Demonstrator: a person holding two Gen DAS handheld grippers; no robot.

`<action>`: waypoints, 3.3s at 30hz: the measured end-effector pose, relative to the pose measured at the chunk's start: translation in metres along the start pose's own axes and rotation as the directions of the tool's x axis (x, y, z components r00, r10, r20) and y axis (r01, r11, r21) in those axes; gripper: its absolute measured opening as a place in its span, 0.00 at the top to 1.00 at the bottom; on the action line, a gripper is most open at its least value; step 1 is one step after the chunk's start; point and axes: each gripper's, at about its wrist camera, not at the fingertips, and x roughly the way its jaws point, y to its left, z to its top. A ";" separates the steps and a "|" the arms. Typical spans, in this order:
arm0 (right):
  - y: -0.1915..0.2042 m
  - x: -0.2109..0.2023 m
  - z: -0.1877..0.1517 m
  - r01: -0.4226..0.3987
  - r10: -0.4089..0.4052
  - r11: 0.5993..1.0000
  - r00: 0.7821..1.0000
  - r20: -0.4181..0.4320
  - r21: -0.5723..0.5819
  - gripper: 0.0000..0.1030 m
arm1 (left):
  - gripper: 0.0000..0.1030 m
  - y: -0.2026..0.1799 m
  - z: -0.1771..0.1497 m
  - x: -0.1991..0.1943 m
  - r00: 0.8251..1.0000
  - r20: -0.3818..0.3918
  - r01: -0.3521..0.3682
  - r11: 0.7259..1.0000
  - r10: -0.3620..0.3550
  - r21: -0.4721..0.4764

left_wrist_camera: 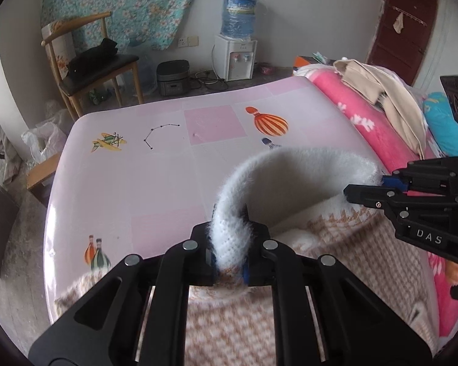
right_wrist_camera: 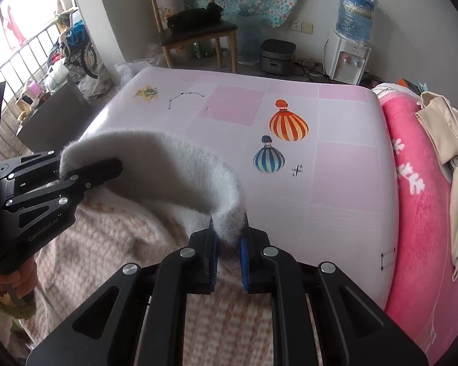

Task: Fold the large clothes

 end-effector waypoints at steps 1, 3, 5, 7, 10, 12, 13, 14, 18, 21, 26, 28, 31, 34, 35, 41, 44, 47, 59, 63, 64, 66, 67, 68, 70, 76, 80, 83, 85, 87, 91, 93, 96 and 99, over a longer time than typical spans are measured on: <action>0.003 -0.005 -0.007 0.002 -0.002 1.000 1.000 0.001 -0.006 0.88 | 0.90 -0.003 -0.006 -0.007 1.000 0.005 -0.001 1.000 0.001 0.009; 0.008 -0.014 -0.025 0.001 -0.001 1.000 1.000 0.003 -0.016 0.88 | 0.90 -0.008 -0.019 -0.018 1.000 0.012 -0.001 1.000 0.000 0.025; 0.014 -0.020 -0.041 0.006 -0.006 0.999 1.000 0.006 -0.031 0.88 | 0.90 -0.013 -0.032 -0.027 1.000 0.013 -0.002 0.999 0.002 0.046; 0.019 -0.024 -0.058 0.013 -0.013 0.999 1.000 0.011 -0.037 0.88 | 0.90 -0.017 -0.047 -0.036 1.000 0.013 -0.005 0.998 0.004 0.066; 0.026 -0.022 -0.080 0.036 -0.035 0.998 0.999 0.018 -0.059 0.88 | 0.90 -0.022 -0.067 -0.039 1.000 -0.003 -0.008 0.997 0.008 0.079; 0.031 -0.019 -0.092 0.055 -0.053 0.994 0.998 0.024 -0.092 0.88 | 0.90 -0.023 -0.079 -0.039 1.000 -0.017 -0.006 0.997 0.008 0.074; 0.033 -0.019 -0.097 0.065 -0.063 0.992 0.998 0.025 -0.108 0.87 | 0.90 -0.024 -0.084 -0.038 1.000 -0.022 -0.006 0.997 0.008 0.073; 0.034 -0.020 -0.101 0.068 -0.066 0.990 0.998 0.024 -0.122 0.85 | 0.90 -0.024 -0.090 -0.037 1.000 -0.028 -0.007 0.997 0.009 0.074; 0.040 -0.042 -0.108 0.027 -0.022 0.987 0.999 0.032 -0.158 0.73 | 0.90 -0.025 -0.102 -0.035 0.999 -0.033 -0.002 0.997 0.005 0.074; 0.039 -0.076 -0.099 -0.047 0.063 0.988 0.992 0.113 -0.145 0.63 | 0.90 -0.026 -0.107 -0.036 1.000 -0.022 0.000 0.997 0.002 0.082; 0.024 -0.094 -0.066 -0.097 0.100 0.995 0.976 0.191 -0.023 0.59 | 0.90 -0.023 -0.107 -0.035 1.000 -0.014 0.010 0.998 -0.009 0.066; 0.014 -0.079 -0.052 -0.144 0.130 0.987 0.976 0.173 0.069 0.59 | 0.90 -0.023 -0.108 -0.037 1.000 -0.008 0.014 0.998 -0.014 0.057; 0.005 -0.044 -0.044 -0.213 0.197 0.961 0.975 0.107 0.176 0.67 | 0.90 -0.019 -0.110 -0.041 1.000 -0.001 0.023 0.999 -0.023 0.047; 0.007 -0.005 -0.052 -0.249 0.255 0.940 0.967 0.005 0.234 0.74 | 0.89 -0.014 -0.113 -0.047 0.999 0.003 0.046 0.998 -0.046 0.036; 0.012 0.005 -0.059 -0.250 0.264 0.940 0.964 -0.031 0.231 0.74 | 0.88 -0.011 -0.115 -0.049 0.998 0.000 0.058 0.998 -0.058 0.029; 0.020 0.003 -0.102 -0.247 0.254 0.964 0.965 -0.062 0.099 0.75 | 0.71 0.018 -0.121 -0.072 0.983 -0.009 0.183 0.982 -0.184 -0.045; 0.019 0.000 -0.112 -0.260 0.264 0.964 0.962 -0.071 0.060 0.75 | 0.63 0.031 -0.117 -0.086 0.968 0.022 0.250 0.967 -0.250 -0.051; 0.019 0.000 -0.113 -0.255 0.256 0.967 0.963 -0.077 0.029 0.75 | 0.62 0.040 -0.102 -0.103 0.954 0.104 0.286 0.957 -0.280 -0.043; 0.026 -0.001 -0.109 -0.216 0.213 0.976 0.971 -0.108 -0.016 0.75 | 0.62 -0.009 -0.089 -0.008 0.914 -0.183 0.371 0.928 -0.362 0.015; 0.021 -0.005 -0.113 -0.221 0.218 0.975 0.969 -0.112 -0.014 0.75 | 0.63 0.003 -0.105 -0.015 0.908 -0.194 0.375 0.927 -0.370 -0.014; 0.019 -0.007 -0.114 -0.219 0.216 0.976 0.969 -0.117 -0.011 0.75 | 0.63 0.006 -0.109 -0.020 0.915 -0.197 0.357 0.934 -0.351 -0.005; 0.017 -0.013 -0.112 -0.197 0.195 0.980 0.972 -0.131 0.004 0.76 | 0.63 0.011 -0.121 -0.031 0.936 -0.199 0.302 0.953 -0.289 0.037; 0.017 -0.017 -0.109 -0.182 0.181 0.983 0.975 -0.127 0.010 0.76 | 0.63 0.013 -0.123 -0.034 0.941 -0.195 0.289 0.956 -0.275 0.045; 0.019 -0.023 -0.106 -0.160 0.160 0.987 0.981 -0.110 0.004 0.76 | 0.63 0.012 -0.125 -0.036 0.948 -0.188 0.272 0.961 -0.258 0.050; 0.027 -0.035 -0.096 -0.131 0.129 0.991 0.991 -0.039 -0.037 0.76 | 0.63 0.012 -0.127 -0.038 0.956 -0.174 0.249 0.967 -0.236 0.058; 0.044 0.000 -0.115 0.003 -0.019 0.981 0.997 -0.078 -0.196 0.76 | 0.63 -0.002 -0.126 -0.031 0.983 -0.136 0.145 0.979 -0.125 0.144; 0.044 -0.012 -0.111 0.012 -0.031 0.985 0.994 -0.105 -0.175 0.76 | 0.63 0.010 -0.125 -0.034 0.975 -0.140 0.191 0.974 -0.173 0.123; 0.043 -0.030 -0.098 -0.041 0.033 0.990 0.998 -0.062 -0.136 0.75 | 0.62 0.014 -0.115 -0.044 0.971 -0.119 0.218 0.972 -0.207 0.092; 0.043 -0.037 -0.083 -0.063 0.063 0.991 0.998 -0.008 -0.116 0.74 | 0.60 0.018 -0.104 -0.059 0.968 -0.051 0.249 0.964 -0.246 0.088; 0.047 -0.032 -0.069 -0.104 0.106 0.990 0.994 0.015 -0.094 0.74 | 0.57 0.022 -0.089 -0.059 0.966 -0.010 0.258 0.965 -0.258 0.048; 0.055 0.014 -0.058 -0.122 0.121 0.990 0.992 -0.028 -0.065 0.74 | 0.57 0.016 -0.071 -0.013 0.982 -0.085 0.169 0.986 -0.167 0.009; 0.050 0.031 -0.061 -0.126 0.124 0.991 0.992 -0.032 -0.053 0.73 | 0.57 0.012 -0.077 0.011 0.985 -0.135 0.117 0.992 -0.110 0.047; 0.039 0.024 -0.061 -0.151 0.151 0.988 0.987 -0.055 -0.005 0.73 | 0.57 0.012 -0.075 0.008 0.986 -0.125 0.119 0.992 -0.113 0.047; 0.033 0.007 -0.066 -0.201 0.202 0.979 0.978 -0.048 0.023 0.70 | 0.59 0.014 -0.076 -0.012 0.986 -0.100 0.139 0.989 -0.134 0.052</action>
